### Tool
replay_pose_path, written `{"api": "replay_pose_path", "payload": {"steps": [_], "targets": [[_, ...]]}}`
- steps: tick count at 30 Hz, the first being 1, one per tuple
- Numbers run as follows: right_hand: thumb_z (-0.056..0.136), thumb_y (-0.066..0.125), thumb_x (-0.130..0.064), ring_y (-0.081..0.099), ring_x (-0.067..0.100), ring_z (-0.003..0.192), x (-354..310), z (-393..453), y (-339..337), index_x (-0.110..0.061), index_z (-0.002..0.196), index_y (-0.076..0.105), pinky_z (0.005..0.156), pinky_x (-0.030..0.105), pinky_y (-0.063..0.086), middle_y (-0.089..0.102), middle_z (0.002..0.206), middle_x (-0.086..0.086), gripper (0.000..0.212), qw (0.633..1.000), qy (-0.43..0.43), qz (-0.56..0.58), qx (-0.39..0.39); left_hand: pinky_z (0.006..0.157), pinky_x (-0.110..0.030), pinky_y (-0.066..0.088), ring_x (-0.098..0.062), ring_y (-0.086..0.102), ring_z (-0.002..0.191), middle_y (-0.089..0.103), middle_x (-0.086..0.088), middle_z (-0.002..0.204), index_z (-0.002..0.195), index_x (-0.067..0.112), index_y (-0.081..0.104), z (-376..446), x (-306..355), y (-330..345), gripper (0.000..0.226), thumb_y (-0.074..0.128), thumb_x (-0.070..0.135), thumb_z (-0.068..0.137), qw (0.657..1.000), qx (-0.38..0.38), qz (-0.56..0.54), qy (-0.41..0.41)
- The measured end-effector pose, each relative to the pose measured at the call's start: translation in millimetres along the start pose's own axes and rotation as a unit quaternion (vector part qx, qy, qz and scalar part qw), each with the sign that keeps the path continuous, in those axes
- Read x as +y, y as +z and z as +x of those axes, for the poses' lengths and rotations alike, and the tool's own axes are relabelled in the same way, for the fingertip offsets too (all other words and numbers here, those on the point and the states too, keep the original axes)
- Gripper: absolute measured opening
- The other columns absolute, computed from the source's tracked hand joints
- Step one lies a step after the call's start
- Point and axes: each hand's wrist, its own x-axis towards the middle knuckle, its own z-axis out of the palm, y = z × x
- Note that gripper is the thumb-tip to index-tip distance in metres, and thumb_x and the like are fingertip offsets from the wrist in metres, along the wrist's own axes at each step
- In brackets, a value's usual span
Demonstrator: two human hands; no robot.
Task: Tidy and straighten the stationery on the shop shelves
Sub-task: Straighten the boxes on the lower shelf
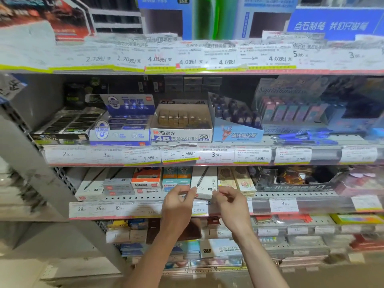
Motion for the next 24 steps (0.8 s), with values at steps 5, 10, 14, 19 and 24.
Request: {"api": "replay_pose_path", "payload": {"steps": [5,10,14,19,24], "targets": [[0.089,0.070,-0.024,0.069,0.010,0.089,-16,-8,17,-0.020,0.102,0.069,0.091,0.039,0.056,0.069,0.108,0.005,0.013,0.999,-0.024,0.038,-0.001,0.080,-0.049,0.055,-0.019,0.068,0.074,0.065,0.004,0.063,0.085,0.043,0.066,2,7,-23,0.013,0.064,0.056,0.082,0.999,0.005,-0.026,0.020],[0.091,0.069,-0.025,0.069,0.007,0.087,-39,-23,58,-0.020,0.101,0.069,0.090,0.037,0.057,0.069,0.107,0.004,0.011,0.998,-0.040,0.039,-0.025,0.077,-0.046,0.056,-0.020,0.067,0.074,0.066,-0.006,0.067,0.087,0.037,0.067,9,6,-69,0.011,0.068,0.048,0.087,0.998,0.035,-0.044,0.028],[0.091,0.069,-0.018,0.065,-0.003,0.084,-57,-34,104,-0.025,0.090,0.067,0.082,0.016,0.051,0.066,0.101,-0.001,0.007,0.996,-0.078,0.025,-0.046,0.065,-0.032,0.050,-0.013,0.062,0.063,0.065,-0.010,0.065,0.087,0.032,0.067,13,4,-115,0.010,0.069,0.042,0.089,0.994,0.080,-0.073,0.010],[0.091,0.068,-0.022,0.066,0.006,0.086,-67,-43,171,-0.014,0.102,0.072,0.086,0.023,0.052,0.063,0.105,0.002,0.014,0.992,-0.092,-0.004,-0.086,0.069,-0.027,0.048,-0.014,0.068,0.078,0.072,0.001,0.081,0.087,0.031,0.069,24,-11,-175,0.004,0.069,0.033,0.089,0.985,0.153,-0.074,0.012],[0.094,0.063,-0.027,0.061,0.001,0.084,-75,-52,230,-0.013,0.106,0.072,0.074,0.003,0.041,0.060,0.105,0.000,0.020,0.984,-0.110,-0.057,-0.126,0.071,-0.029,0.049,-0.017,0.066,0.080,0.072,-0.004,0.086,0.089,0.026,0.068,35,-30,-224,0.007,0.064,0.031,0.092,0.980,0.196,-0.044,0.002]]}}
